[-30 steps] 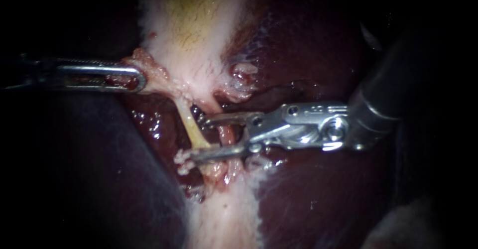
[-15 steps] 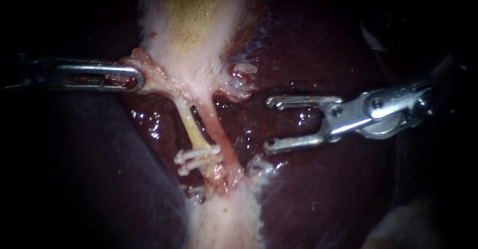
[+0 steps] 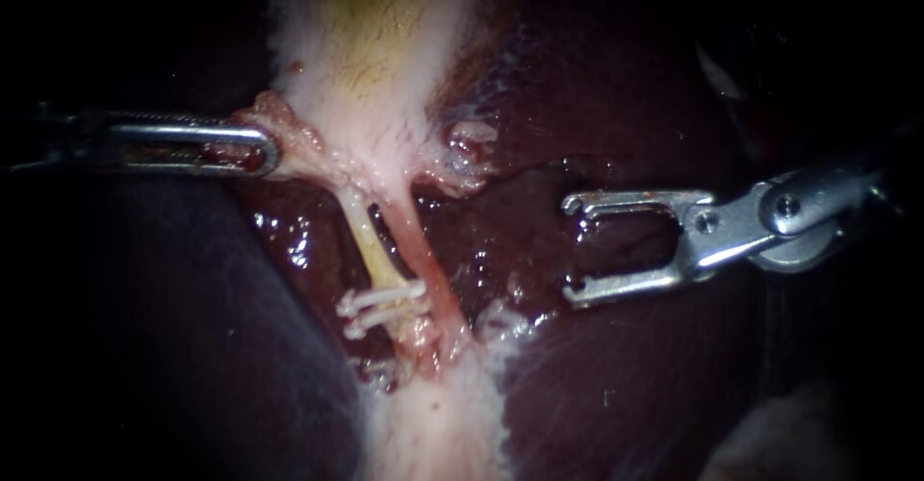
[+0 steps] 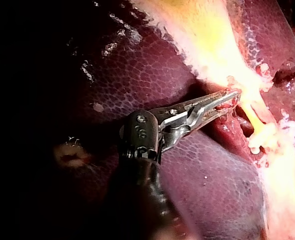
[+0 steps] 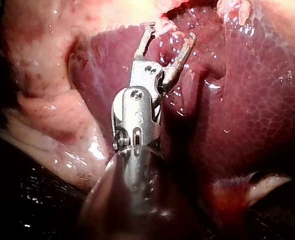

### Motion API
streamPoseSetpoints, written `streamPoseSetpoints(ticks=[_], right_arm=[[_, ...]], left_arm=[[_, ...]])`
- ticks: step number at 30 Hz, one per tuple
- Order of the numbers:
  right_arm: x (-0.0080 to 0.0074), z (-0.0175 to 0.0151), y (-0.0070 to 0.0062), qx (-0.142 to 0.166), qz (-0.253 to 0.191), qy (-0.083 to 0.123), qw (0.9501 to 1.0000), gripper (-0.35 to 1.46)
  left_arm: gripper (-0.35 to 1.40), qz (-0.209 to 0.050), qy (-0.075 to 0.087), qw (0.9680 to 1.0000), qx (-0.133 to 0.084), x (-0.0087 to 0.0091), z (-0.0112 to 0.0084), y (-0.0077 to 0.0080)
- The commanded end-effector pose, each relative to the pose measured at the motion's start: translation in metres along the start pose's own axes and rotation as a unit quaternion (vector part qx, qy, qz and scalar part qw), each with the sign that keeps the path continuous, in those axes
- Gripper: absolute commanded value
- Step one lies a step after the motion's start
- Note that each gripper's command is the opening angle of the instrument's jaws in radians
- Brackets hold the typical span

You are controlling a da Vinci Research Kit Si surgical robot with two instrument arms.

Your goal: Going back second clip left tube

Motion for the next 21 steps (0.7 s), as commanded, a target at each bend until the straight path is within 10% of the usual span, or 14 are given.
streamPoseSetpoints(ticks=[1, 21], right_arm=[[0.0000, 0.0000, 0.0000, 0.001, 0.001, 0.000, 1.0000, 0.50], [0.0002, -0.0002, -0.0004, 0.005, 0.000, 0.001, 1.0000, 0.50]], left_arm=[[-0.35, 0.000, 0.000, 1.0000, -0.001, 0.0000, 0.0001, 0.0000], [-0.35, 0.025, 0.004, 0.9997, 0.009, -0.0015, 0.0051, -0.0033]])
